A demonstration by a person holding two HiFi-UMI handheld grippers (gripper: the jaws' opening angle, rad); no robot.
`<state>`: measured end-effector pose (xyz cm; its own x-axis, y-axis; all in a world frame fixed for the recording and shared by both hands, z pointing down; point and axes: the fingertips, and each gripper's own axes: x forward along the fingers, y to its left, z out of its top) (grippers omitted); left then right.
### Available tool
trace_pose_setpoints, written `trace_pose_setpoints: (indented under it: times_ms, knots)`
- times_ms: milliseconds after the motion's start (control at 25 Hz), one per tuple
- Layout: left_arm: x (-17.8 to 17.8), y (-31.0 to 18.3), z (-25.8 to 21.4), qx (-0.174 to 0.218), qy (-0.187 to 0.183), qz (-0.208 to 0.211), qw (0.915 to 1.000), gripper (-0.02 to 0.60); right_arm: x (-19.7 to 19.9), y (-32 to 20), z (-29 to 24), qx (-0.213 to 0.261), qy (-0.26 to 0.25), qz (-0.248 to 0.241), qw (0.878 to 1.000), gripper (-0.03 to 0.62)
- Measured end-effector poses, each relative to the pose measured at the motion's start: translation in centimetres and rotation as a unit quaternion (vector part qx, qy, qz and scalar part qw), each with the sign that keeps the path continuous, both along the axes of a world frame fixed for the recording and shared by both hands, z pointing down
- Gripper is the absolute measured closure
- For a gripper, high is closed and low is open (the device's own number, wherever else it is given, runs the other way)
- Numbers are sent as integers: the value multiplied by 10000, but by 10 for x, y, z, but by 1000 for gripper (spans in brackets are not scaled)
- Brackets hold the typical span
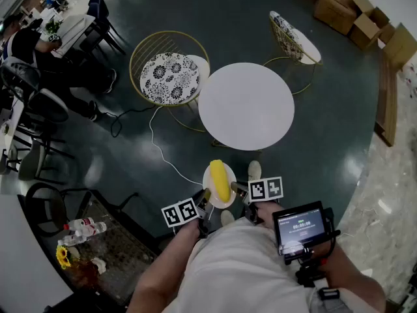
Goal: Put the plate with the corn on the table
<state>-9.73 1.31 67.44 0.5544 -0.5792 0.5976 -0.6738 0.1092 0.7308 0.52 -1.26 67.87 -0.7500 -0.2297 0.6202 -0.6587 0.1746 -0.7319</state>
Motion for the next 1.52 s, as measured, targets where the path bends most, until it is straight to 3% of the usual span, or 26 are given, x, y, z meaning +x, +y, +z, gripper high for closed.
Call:
trace_pose_setpoints:
  times_ms: [200,440,1520]
  knots:
    - [-30,55,-26,147,-99,-178,9997,537,-30,53,-24,116,-158,-311,9993,539]
    - [-27,96,-36,237,1,-247,9994,537,-29,92,-45,303,-132,-382,9987,539]
    - [-13,145,-52,447,142,32,9989,537,-14,146,-58,476,-230,45,9986,539]
